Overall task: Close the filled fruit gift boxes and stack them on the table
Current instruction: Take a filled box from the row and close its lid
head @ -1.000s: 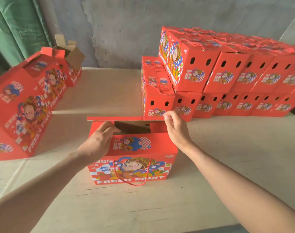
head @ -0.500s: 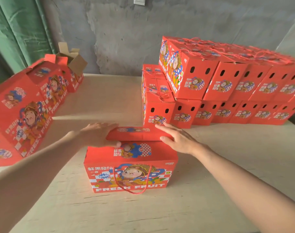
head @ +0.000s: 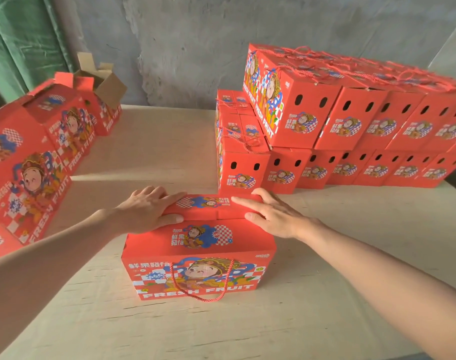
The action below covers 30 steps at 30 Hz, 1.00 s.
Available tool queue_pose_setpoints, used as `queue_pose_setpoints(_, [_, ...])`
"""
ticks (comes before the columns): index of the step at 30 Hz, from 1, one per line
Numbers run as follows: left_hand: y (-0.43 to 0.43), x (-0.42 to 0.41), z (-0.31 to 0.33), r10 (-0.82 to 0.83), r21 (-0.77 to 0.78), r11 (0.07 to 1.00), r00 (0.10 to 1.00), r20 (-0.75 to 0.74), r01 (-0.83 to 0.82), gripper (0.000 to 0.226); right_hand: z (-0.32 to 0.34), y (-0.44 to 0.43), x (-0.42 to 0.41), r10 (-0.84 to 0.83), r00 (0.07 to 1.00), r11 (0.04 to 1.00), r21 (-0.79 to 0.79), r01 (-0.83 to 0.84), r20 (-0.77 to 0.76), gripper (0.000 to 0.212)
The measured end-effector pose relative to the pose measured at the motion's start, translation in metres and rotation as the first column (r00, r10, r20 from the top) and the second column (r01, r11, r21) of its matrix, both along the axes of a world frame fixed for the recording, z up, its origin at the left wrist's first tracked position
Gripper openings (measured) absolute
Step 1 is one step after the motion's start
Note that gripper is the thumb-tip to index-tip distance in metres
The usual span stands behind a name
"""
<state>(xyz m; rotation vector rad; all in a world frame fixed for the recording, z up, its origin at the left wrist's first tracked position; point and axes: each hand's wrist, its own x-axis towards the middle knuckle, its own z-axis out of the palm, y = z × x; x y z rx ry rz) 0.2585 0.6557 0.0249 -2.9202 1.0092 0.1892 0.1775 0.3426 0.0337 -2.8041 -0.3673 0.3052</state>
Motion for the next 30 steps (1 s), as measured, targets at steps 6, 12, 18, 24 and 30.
queue_pose_setpoints(6, [0.003,-0.004,0.000,0.001,-0.092,0.996,1.000,-0.012,-0.002,0.109,-0.011,-0.002,-0.004,0.021,1.000,0.995,0.094,-0.020,-0.013,0.046])
queue_pose_setpoints(12, [-0.001,-0.007,-0.013,0.004,-0.034,0.999,1.000,0.029,-0.003,0.093,-0.019,-0.004,0.000,0.040,0.999,0.996,0.082,-0.037,-0.036,0.044])
queue_pose_setpoints(18, [0.000,0.002,-0.009,-0.009,0.026,1.000,0.993,-0.114,0.012,0.074,-0.022,-0.002,-0.001,0.022,0.997,0.998,0.062,-0.026,0.069,0.043])
queue_pose_setpoints(24, [-0.012,-0.022,-0.013,0.144,-0.039,0.988,0.986,-0.088,-0.148,0.057,-0.019,0.002,-0.002,-0.026,0.990,0.997,0.081,0.015,0.138,0.042])
queue_pose_setpoints(30, [-0.059,-0.118,-0.037,0.260,-0.132,0.959,0.964,0.063,-0.250,0.095,-0.017,0.008,-0.010,-0.045,0.975,0.998,0.056,0.033,0.218,0.042])
